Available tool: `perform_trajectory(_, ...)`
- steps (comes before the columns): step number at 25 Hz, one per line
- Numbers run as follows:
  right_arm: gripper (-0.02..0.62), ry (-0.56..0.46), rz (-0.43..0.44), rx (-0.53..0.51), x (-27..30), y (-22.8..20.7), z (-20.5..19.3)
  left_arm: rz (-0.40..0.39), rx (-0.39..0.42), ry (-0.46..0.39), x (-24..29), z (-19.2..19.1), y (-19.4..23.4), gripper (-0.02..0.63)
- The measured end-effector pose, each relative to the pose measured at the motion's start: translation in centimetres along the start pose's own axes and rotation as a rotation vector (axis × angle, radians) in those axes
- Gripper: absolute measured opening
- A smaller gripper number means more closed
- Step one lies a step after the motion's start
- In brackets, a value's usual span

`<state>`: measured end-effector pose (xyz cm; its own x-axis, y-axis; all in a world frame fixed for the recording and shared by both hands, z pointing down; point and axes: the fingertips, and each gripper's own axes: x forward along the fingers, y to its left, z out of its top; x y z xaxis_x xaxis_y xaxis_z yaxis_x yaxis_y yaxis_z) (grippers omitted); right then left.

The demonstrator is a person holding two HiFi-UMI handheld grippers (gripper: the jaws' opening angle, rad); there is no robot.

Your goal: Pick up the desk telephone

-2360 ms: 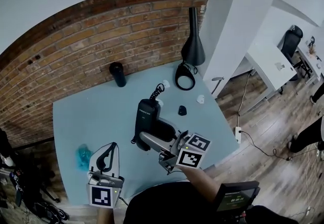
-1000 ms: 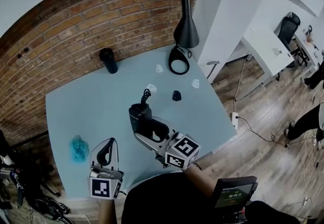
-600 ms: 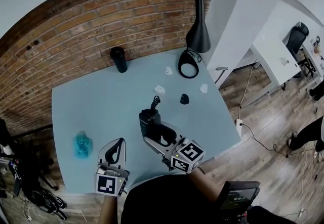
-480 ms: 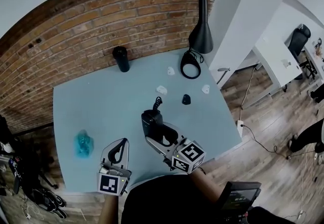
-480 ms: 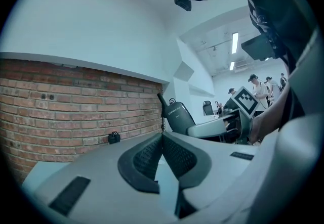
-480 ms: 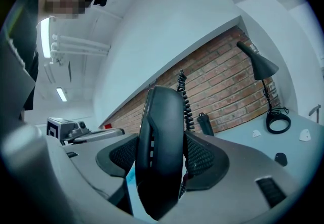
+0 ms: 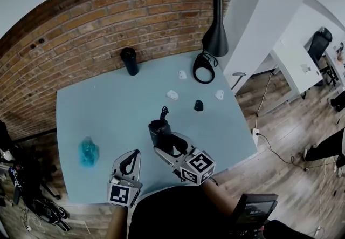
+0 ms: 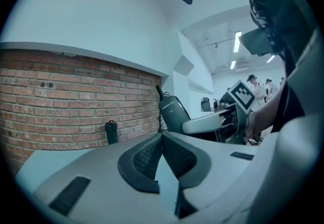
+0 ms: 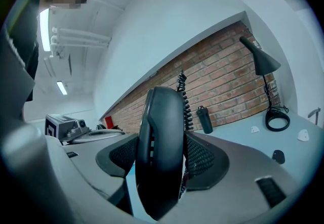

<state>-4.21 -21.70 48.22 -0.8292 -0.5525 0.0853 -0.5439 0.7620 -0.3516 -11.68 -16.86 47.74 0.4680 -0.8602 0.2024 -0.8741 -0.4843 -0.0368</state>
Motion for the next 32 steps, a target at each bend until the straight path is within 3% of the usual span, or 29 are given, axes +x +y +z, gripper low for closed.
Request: perform_trajectory(32,0.301,0.031,0.004,0.007,0.2,0.0,-0.9,-0.010,-0.041,0.016,0.1,-1.3,-0.1,0.018)
